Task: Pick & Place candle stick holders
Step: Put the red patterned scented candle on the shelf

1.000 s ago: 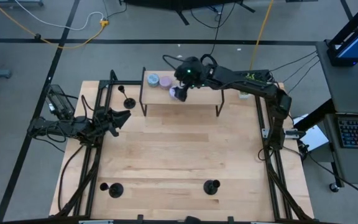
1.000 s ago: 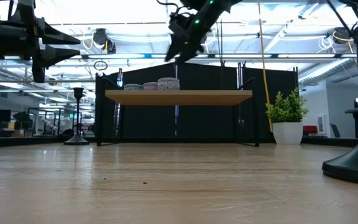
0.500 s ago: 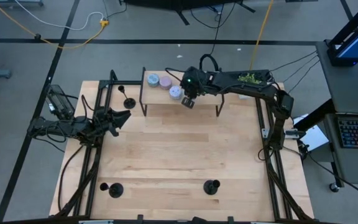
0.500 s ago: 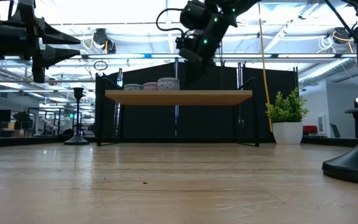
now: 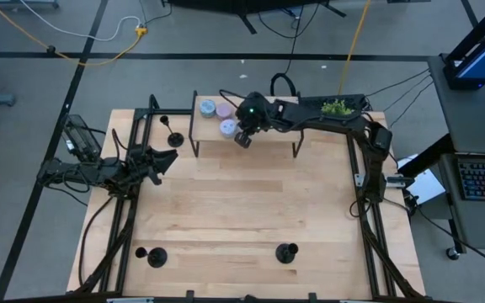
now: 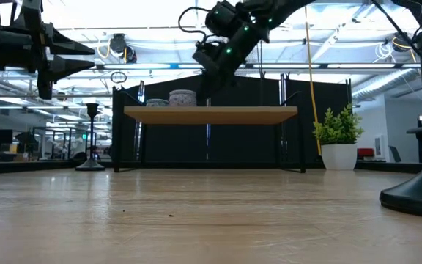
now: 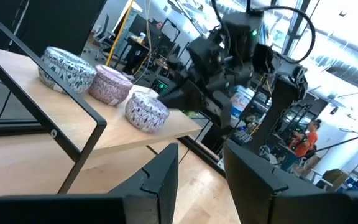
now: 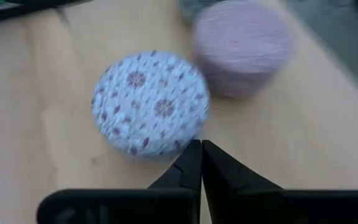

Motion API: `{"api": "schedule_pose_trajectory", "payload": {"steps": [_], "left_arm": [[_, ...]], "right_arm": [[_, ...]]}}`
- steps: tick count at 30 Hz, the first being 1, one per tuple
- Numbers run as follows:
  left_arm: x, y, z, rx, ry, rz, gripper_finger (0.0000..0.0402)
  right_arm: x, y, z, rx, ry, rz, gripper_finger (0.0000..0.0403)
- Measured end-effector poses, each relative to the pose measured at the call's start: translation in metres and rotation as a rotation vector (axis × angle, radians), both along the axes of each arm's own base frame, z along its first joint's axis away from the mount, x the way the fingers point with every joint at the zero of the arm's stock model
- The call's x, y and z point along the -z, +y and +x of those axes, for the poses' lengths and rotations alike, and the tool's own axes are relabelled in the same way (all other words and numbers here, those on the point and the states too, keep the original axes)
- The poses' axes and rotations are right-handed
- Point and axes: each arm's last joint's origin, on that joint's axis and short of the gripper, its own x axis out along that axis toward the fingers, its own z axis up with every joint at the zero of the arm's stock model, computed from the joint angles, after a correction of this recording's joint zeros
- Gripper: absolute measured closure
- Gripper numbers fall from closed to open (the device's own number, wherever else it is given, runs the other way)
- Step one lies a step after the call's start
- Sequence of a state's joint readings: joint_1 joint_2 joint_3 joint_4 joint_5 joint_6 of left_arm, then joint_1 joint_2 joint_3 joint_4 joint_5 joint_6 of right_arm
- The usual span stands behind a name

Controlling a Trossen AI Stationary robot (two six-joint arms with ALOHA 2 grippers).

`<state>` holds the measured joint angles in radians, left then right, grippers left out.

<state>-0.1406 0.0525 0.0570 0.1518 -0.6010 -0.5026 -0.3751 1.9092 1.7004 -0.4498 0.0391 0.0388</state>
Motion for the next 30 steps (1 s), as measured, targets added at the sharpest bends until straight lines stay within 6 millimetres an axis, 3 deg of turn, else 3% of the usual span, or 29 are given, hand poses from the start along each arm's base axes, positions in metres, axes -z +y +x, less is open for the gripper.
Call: {"api": "schedule_pose_trajectory", "payload": {"steps": [6, 17, 24, 30], "left_arm": [[0.000, 0.001, 0.000, -0.022, 0.000, -0.003, 0.0270], [-0.005, 0.000, 0.005, -0.008, -0.074, -0.076, 0.0270], [-0.004, -0.004, 0.030, 0.004, 0.034, -0.061, 0.0270], [-0.033, -0.009, 0.067, -0.009, 0.210, 0.087, 0.0270]], "right_arm": [[-0.007, 0.000, 0.004, -0.005, -0.078, -0.021, 0.0402], [-0.008, 0.014, -0.004, -0.072, -0.004, 0.086, 0.0402], [-0.026, 0.016, -0.013, -0.039, -0.037, 0.042, 0.0402], [-0.059, 0.020, -0.035, 0.014, -0.087, -0.094, 0.0402]]}}
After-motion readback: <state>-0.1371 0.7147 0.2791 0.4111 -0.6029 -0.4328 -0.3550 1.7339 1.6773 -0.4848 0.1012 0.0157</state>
